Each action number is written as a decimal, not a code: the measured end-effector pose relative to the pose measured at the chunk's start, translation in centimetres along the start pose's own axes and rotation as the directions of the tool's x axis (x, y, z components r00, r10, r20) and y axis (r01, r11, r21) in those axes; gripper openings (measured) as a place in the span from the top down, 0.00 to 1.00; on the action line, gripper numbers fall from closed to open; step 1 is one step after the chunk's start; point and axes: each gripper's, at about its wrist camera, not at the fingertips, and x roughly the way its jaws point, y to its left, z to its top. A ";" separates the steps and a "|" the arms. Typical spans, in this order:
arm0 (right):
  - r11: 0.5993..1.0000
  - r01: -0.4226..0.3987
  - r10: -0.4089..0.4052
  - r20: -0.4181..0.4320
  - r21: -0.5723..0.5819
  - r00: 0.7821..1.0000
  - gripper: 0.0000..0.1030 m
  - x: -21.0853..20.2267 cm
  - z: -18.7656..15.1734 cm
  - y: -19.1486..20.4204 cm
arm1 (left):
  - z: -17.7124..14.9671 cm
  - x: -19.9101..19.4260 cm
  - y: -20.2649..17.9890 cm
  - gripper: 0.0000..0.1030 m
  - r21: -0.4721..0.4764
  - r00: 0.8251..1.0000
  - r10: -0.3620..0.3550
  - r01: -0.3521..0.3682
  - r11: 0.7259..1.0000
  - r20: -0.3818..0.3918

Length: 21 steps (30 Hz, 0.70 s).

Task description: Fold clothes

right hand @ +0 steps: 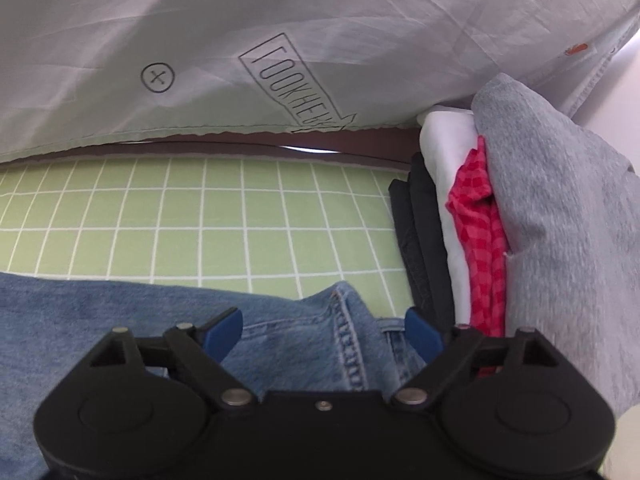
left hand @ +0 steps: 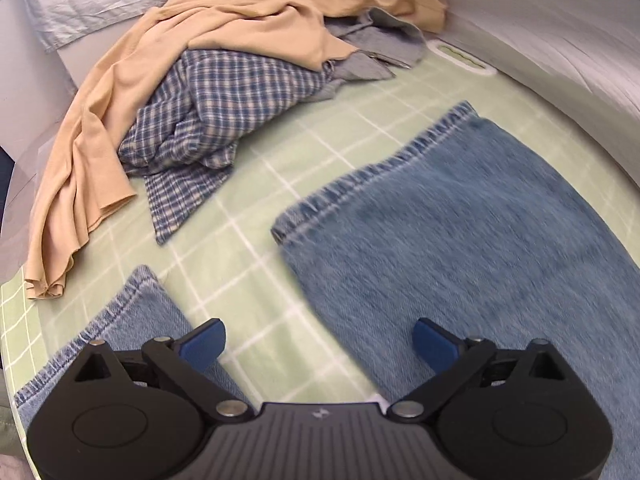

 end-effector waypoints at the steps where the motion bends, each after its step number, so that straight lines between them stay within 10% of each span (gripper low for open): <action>1: 1.000 -0.006 0.006 -0.010 0.006 1.000 0.12 -0.3 -0.2 0.3 | 0.2 0.1 0.1 0.08 0.003 1.000 -0.007 0.007 1.000 0.003; 9: 0.999 -0.025 0.027 -0.071 0.034 0.997 0.11 -3.0 -2.2 3.3 | 1.1 0.3 -0.9 0.30 0.070 0.997 -0.066 0.062 0.996 0.050; 14: 0.998 -0.032 0.037 -0.094 0.049 0.995 0.11 -4.0 -2.4 5.1 | 1.3 -0.3 -1.3 0.90 0.081 0.991 -0.104 0.098 0.992 0.084; 21: 0.999 -0.039 0.041 -0.098 0.020 0.994 0.11 -5.6 -2.0 7.5 | 2.1 0.1 0.3 0.93 0.047 0.989 -0.099 0.094 0.994 0.109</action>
